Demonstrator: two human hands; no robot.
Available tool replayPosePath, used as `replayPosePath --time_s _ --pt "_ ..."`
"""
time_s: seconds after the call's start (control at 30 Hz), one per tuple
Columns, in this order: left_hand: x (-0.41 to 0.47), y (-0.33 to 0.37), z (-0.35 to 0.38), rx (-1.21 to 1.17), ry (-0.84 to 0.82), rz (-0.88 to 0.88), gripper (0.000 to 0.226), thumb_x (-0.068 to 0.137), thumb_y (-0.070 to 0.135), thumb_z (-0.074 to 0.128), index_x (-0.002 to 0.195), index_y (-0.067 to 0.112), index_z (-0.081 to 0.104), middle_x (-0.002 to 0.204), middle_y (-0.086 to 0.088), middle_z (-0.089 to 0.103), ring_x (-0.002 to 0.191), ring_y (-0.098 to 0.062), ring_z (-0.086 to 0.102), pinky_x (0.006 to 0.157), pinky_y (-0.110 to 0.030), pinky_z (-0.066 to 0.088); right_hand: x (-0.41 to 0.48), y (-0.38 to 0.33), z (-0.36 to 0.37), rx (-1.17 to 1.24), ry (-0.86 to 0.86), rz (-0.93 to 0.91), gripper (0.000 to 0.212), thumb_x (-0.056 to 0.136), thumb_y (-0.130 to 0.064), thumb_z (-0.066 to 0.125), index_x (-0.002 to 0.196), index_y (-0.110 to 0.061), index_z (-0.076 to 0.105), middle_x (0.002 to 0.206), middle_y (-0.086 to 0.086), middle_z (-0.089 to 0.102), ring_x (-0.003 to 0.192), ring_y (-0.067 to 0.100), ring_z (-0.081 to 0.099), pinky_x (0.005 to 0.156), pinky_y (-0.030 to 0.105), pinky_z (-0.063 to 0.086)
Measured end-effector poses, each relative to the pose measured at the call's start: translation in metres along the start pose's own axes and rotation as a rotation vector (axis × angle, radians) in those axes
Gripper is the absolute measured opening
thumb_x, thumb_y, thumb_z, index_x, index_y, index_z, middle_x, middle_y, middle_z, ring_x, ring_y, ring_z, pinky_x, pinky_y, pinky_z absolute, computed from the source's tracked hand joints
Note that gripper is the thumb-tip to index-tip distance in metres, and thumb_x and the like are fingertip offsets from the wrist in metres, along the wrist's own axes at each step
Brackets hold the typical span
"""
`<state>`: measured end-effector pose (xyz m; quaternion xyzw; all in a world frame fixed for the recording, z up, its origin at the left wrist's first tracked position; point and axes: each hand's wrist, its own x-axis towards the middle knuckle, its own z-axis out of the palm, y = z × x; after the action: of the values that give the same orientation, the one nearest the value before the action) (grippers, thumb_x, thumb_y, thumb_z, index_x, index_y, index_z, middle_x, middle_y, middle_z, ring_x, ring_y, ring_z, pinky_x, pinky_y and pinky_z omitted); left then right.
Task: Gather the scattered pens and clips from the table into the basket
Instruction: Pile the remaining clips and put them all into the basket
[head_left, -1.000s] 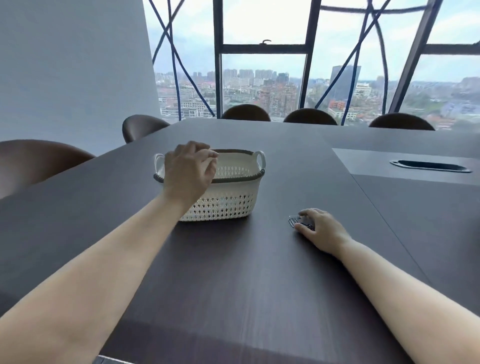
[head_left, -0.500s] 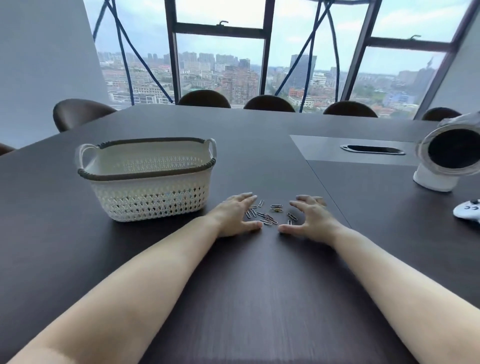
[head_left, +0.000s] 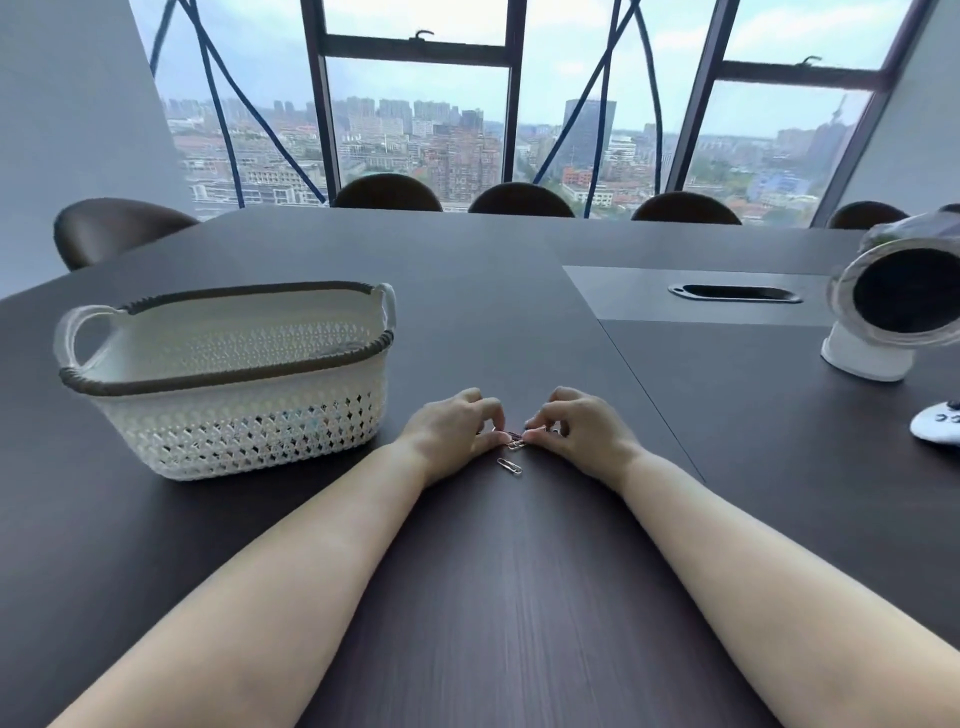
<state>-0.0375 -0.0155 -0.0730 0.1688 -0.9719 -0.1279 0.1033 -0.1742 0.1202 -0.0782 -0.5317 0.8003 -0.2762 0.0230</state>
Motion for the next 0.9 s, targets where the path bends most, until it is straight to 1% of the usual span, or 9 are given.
replayPosePath --time_s 0.07,0.17,0.23,0.37,0.57,0.67,0.77,0.83,0.9 --pt "0.000 0.001 0.000 0.054 0.012 0.000 0.031 0.089 0.049 0.049 0.104 0.023 0.055 0.109 0.000 0.057 0.102 -0.022 0.058 0.081 -0.030 0.041 -0.001 -0.002 0.000 -0.070 0.005 -0.023 0.019 0.083 -0.034 0.064 0.084 -0.015 0.068 0.080 -0.011 0.050 0.068 0.009 0.047 0.070 0.024 0.036" --pt "-0.002 0.001 0.000 0.143 0.044 -0.017 0.037 0.086 0.057 0.047 0.090 0.021 0.055 0.105 0.001 0.063 0.101 -0.022 0.056 0.075 -0.028 0.036 -0.002 -0.006 0.001 -0.149 -0.016 -0.016 0.021 0.088 -0.033 0.058 0.088 -0.013 0.062 0.085 -0.006 0.051 0.078 0.014 0.046 0.071 0.025 0.034" --pt "-0.002 0.002 0.000 0.179 0.041 -0.025 0.039 0.086 0.059 0.045 0.082 0.021 0.054 0.103 0.000 0.063 0.100 -0.022 0.057 0.074 -0.028 0.036 -0.002 -0.008 0.000 -0.165 -0.032 0.014 0.020 0.090 -0.032 0.054 0.091 -0.012 0.060 0.093 0.000 0.057 0.083 0.018 0.050 0.073 0.026 0.035" --pt "-0.003 0.003 0.000 0.178 0.034 -0.047 0.046 0.088 0.057 0.042 0.086 0.015 0.060 0.103 -0.002 0.060 0.099 -0.023 0.058 0.078 -0.029 0.039 -0.003 -0.011 0.000 -0.195 -0.041 0.044 0.020 0.093 -0.027 0.050 0.097 -0.010 0.058 0.107 0.005 0.058 0.100 0.025 0.056 0.082 0.030 0.039" --pt "-0.008 0.002 0.004 0.150 0.155 -0.039 0.047 0.091 0.052 0.041 0.090 0.008 0.059 0.102 -0.007 0.062 0.096 -0.028 0.059 0.078 -0.031 0.040 -0.003 -0.007 0.001 -0.161 -0.015 0.070 0.019 0.094 -0.025 0.047 0.098 -0.010 0.058 0.107 0.006 0.058 0.103 0.026 0.054 0.082 0.031 0.039" --pt "-0.010 0.004 0.003 0.131 0.195 -0.029 0.045 0.092 0.049 0.041 0.090 0.007 0.057 0.100 -0.009 0.064 0.094 -0.030 0.059 0.075 -0.032 0.039 -0.004 -0.007 0.003 -0.157 0.009 0.065 0.027 0.095 -0.032 0.043 0.109 -0.015 0.058 0.113 0.005 0.056 0.111 0.024 0.050 0.089 0.032 0.038" --pt "-0.015 0.007 -0.008 0.060 0.331 0.004 0.041 0.090 0.046 0.047 0.078 0.008 0.054 0.082 -0.009 0.062 0.077 -0.030 0.057 0.064 -0.030 0.034 -0.004 -0.008 0.001 -0.176 -0.095 0.010 0.037 0.087 -0.046 0.054 0.120 -0.029 0.058 0.118 -0.003 0.052 0.116 0.015 0.041 0.097 0.029 0.034" --pt "-0.020 0.011 -0.022 -0.003 0.443 0.054 0.041 0.088 0.044 0.053 0.066 0.011 0.045 0.067 -0.005 0.050 0.061 -0.027 0.047 0.057 -0.029 0.032 -0.002 -0.007 0.001 -0.113 -0.116 -0.031 0.034 0.082 -0.044 0.062 0.114 -0.032 0.064 0.114 -0.008 0.056 0.112 0.014 0.042 0.096 0.025 0.034" --pt "-0.026 0.019 -0.037 -0.015 0.564 0.129 0.044 0.085 0.046 0.056 0.061 0.012 0.042 0.059 0.000 0.042 0.052 -0.023 0.038 0.052 -0.026 0.030 0.000 -0.006 0.003 -0.001 -0.077 -0.048 0.026 0.079 -0.037 0.068 0.104 -0.028 0.071 0.102 -0.010 0.059 0.102 0.012 0.047 0.089 0.021 0.034"
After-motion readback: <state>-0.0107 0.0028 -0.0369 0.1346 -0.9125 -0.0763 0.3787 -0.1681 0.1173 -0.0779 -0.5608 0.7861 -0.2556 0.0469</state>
